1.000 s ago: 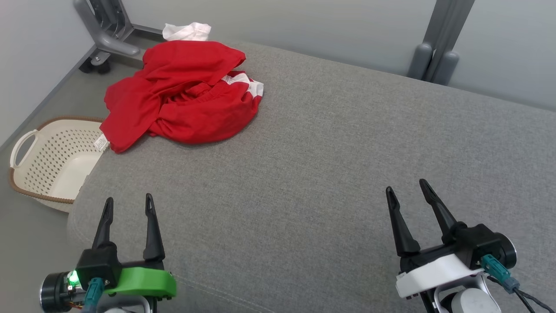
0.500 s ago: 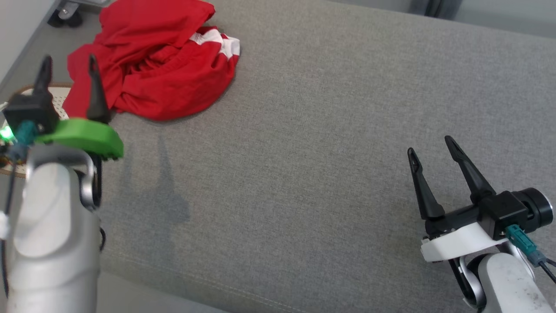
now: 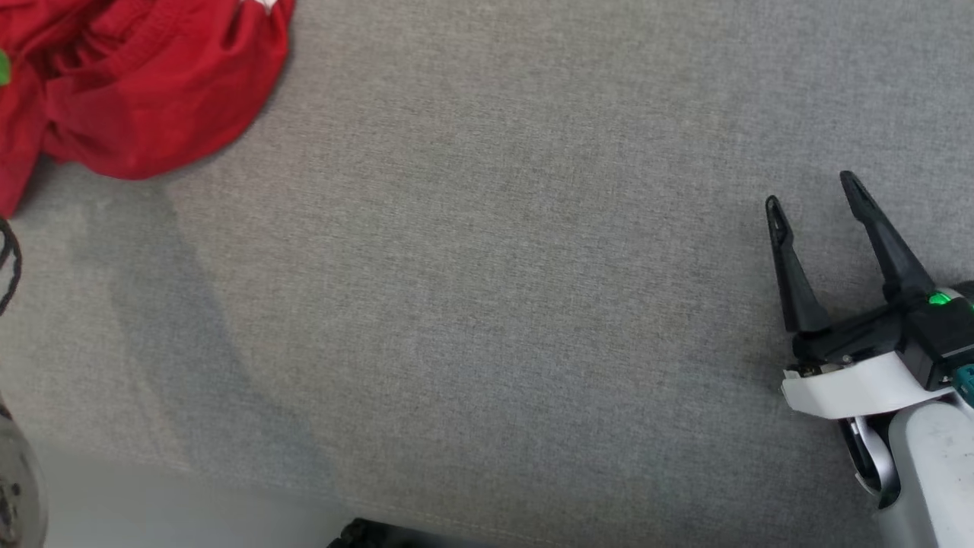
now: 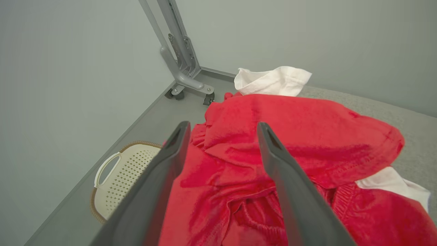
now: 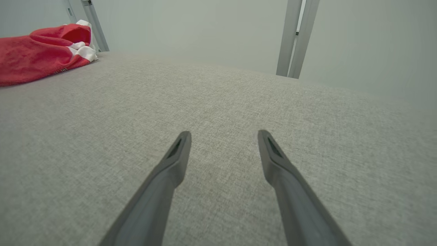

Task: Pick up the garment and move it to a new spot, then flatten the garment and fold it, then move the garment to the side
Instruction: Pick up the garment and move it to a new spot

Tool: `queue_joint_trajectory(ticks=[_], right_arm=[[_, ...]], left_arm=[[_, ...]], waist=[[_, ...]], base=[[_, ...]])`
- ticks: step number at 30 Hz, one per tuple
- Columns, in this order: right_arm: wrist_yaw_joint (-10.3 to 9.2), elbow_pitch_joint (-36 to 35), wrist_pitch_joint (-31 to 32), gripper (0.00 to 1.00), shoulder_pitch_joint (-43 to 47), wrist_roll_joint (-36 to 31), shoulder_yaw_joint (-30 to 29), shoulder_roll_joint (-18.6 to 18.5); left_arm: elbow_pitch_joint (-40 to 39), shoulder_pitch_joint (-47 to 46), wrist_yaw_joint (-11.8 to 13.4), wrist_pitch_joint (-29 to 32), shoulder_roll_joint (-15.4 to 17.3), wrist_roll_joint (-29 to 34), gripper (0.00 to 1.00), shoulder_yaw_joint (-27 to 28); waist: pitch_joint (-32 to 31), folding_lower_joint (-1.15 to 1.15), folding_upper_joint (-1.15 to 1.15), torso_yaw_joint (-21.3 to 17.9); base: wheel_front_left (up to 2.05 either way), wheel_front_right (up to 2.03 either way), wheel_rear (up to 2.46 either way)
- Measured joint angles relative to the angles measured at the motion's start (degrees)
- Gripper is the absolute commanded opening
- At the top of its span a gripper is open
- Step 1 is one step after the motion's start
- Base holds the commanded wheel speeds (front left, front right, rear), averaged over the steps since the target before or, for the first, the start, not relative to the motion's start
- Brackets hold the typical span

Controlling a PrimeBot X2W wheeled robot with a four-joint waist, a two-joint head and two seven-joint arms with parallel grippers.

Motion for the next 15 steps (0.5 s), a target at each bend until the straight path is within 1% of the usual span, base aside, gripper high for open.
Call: queue_joint_trajectory(ticks=[3,7,12,15], right_arm=[[0.01,-1.9,-0.2,1.00,-0.8,0.0,-0.1,-0.2],[0.05,-4.1,-0.2,1.00,-1.3,-0.8,-1.1,0.2],[0.08,-6.7,-0.6,1.00,-1.4,-0.8,-1.4,0.1],[0.08,-7.7,-0.7,1.00,-1.6,-0.8,-1.7,0.1]], left_arm=[[4.0,-2.4,0.5,1.4,1.8,-1.1,1.00,1.1],[8.2,-3.7,0.1,2.4,2.8,-2.5,1.00,2.0],[11.4,-4.4,-0.2,1.6,3.9,-3.3,1.00,2.2],[12.1,-4.8,0.0,-0.1,4.8,-3.4,1.00,2.1]], waist=[[2.8,0.00,0.00,-1.6],[5.8,0.00,0.00,-4.1],[9.1,-0.01,0.00,-6.7],[10.5,-0.01,0.00,-8.0]], base=[[0.00,0.00,0.00],[0.00,0.00,0.00],[0.00,0.00,0.00],[0.00,0.00,0.00]])
